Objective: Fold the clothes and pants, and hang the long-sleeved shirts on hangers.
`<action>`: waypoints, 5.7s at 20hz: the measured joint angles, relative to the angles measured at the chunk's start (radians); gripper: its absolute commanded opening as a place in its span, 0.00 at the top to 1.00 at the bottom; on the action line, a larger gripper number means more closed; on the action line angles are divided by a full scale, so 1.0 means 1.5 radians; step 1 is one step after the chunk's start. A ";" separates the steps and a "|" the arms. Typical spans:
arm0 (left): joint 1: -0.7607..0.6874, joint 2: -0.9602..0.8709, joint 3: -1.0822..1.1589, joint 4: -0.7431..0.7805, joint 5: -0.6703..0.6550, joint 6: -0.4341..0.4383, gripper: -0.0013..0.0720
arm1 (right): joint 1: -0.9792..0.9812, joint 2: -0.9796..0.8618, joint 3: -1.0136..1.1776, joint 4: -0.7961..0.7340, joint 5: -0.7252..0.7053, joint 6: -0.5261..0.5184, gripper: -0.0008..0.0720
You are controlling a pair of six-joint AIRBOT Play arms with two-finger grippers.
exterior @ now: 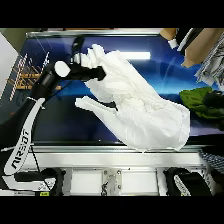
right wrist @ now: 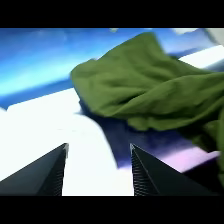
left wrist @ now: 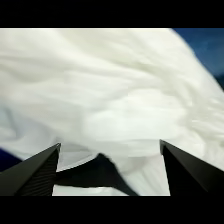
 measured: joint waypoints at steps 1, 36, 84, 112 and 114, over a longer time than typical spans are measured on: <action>0.034 -0.006 -0.020 -0.004 0.002 -0.006 0.05 | 0.000 -0.014 0.000 0.034 0.000 -0.023 0.27; 0.113 -0.195 0.248 -0.221 0.005 0.078 0.94 | -0.170 -0.226 -0.299 0.672 -0.117 -0.477 0.97; -0.033 0.003 -0.342 -0.238 -0.063 0.010 0.96 | -0.198 -0.467 -0.226 0.654 -0.111 -0.394 0.90; 0.143 0.553 0.165 -0.098 -0.192 -0.009 0.96 | -0.166 0.022 0.391 0.566 -0.003 -0.241 0.97; 0.143 0.551 0.067 -0.064 -0.246 -0.044 0.96 | -0.166 -0.011 0.361 0.541 0.109 -0.224 0.97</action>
